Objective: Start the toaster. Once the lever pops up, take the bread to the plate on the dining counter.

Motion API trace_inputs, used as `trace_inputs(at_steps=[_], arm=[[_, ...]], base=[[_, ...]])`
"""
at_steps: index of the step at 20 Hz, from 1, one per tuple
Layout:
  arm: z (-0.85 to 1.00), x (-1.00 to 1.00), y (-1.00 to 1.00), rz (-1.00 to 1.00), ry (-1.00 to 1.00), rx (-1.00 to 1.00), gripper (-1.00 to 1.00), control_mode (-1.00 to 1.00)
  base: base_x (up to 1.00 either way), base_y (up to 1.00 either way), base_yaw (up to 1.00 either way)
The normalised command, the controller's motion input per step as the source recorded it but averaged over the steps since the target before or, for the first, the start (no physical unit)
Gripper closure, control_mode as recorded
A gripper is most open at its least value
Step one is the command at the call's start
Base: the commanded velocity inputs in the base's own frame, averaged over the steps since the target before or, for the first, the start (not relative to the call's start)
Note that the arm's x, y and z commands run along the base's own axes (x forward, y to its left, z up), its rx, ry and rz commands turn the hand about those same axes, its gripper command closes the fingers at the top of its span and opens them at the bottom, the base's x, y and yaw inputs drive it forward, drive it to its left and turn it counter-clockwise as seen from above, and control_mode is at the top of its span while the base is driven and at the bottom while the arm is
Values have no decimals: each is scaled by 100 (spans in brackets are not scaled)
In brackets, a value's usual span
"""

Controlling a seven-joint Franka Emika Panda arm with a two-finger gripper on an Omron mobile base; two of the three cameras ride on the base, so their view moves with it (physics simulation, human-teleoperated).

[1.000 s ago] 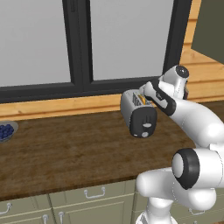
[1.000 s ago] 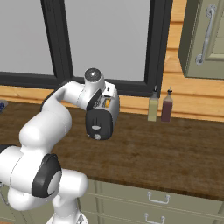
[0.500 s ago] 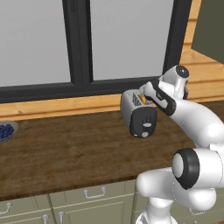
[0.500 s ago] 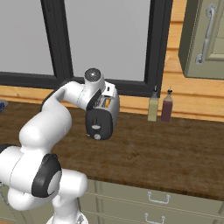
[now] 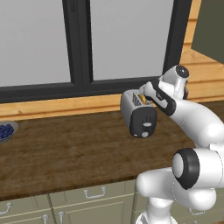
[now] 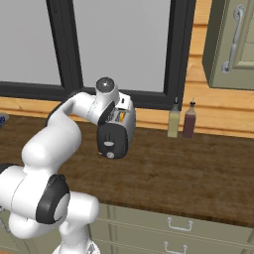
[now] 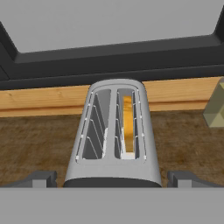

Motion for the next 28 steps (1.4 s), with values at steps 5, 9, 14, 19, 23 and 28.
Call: trace_inputs(at_steps=[5, 9, 14, 19, 23, 28], arm=[[0, 0, 0, 0, 0, 0, -100, -100], [-1, 1, 0, 0, 3, 0, -100, -100], [0, 9, 0, 0, 8, 0, -100, -100], [0, 5, 0, 0, 8, 0, -100, -100], [-11, 1, 0, 0, 0, 0, -100, -100], [-24, 0, 0, 0, -4, 0, -100, -100]], base=[[0, 0, 0], [0, 0, 0], [0, 0, 0], [0, 0, 0], [0, 0, 0], [0, 0, 0]])
